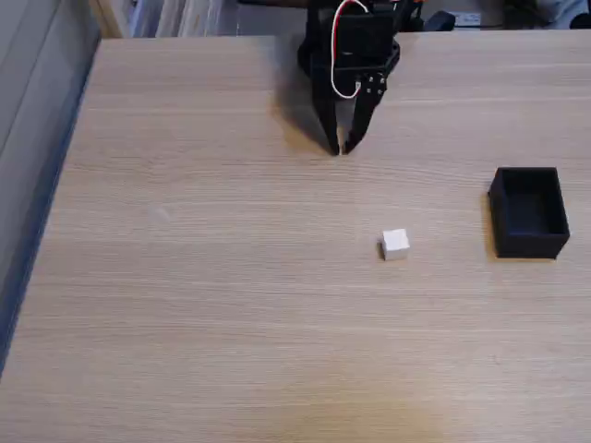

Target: Pick a white block and place it in the black box.

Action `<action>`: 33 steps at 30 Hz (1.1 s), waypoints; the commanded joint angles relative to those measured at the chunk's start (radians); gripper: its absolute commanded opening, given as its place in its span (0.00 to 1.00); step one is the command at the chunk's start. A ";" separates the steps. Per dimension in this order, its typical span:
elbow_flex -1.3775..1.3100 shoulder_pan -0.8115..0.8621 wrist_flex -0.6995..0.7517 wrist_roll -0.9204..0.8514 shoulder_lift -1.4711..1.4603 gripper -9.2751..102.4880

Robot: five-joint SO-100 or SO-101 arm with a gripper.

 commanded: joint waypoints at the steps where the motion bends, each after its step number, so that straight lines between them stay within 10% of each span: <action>1: -0.080 -0.025 -0.026 0.017 -0.094 0.19; 33: -0.577 -0.140 -0.367 0.204 -0.914 0.31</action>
